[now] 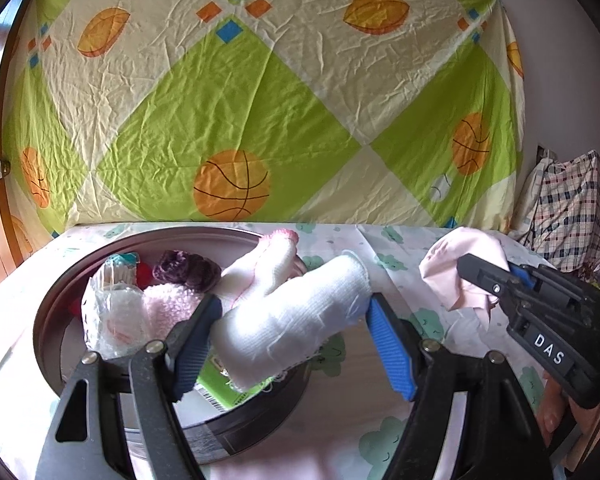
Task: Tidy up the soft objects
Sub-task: 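Lift the gauze roll and pink cloth and carry them toward the tin with both tools, then hold the gauze roll and pink cloth above the tin with both tools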
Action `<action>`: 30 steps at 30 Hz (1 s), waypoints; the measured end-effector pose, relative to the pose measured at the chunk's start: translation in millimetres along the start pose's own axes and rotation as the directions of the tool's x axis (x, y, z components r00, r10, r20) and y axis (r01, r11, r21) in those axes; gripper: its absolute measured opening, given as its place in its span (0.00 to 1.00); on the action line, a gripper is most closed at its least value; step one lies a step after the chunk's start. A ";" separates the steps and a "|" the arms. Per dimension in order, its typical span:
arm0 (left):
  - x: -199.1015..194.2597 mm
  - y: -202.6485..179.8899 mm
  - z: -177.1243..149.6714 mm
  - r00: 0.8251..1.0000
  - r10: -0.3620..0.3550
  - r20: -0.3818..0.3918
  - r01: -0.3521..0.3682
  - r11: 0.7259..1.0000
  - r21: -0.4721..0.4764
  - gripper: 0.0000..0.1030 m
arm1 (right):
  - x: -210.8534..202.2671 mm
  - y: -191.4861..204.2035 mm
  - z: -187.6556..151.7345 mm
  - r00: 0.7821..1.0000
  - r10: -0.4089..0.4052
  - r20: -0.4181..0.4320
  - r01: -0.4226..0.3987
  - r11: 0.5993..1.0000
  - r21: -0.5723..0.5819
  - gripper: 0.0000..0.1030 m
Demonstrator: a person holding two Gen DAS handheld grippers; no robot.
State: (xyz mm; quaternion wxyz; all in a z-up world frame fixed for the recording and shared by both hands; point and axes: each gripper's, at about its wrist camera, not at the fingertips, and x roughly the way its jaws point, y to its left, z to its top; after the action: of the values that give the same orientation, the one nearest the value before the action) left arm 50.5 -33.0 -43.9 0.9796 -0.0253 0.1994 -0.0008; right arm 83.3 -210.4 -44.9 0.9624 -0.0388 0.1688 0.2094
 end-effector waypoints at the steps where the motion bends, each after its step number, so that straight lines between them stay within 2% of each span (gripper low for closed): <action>1: -2.2 2.9 2.1 1.000 0.010 0.003 -0.010 1.000 0.001 0.72 | 0.9 2.6 1.1 1.000 0.008 0.000 -0.008 1.000 -0.001 0.13; 9: -18.5 38.6 19.4 0.997 0.072 0.026 -0.071 0.997 -0.032 0.72 | 7.0 15.6 15.0 0.997 0.078 0.013 -0.078 0.996 0.045 0.13; 15: -21.1 60.8 22.6 0.993 0.120 0.014 -0.119 0.991 -0.063 0.72 | 6.8 30.0 31.2 0.993 0.114 0.039 -0.116 0.992 0.048 0.14; 30: -20.5 85.8 32.1 0.985 0.172 -0.007 -0.172 0.984 -0.040 0.72 | 7.8 61.9 66.6 0.982 0.175 0.076 -0.177 0.984 0.014 0.14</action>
State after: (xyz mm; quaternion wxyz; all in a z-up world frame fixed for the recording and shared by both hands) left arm 43.4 54.5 -10.7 0.9750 -0.0279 0.2024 0.0877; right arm 84.8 -141.5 14.7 0.9460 -0.0061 0.1377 0.2933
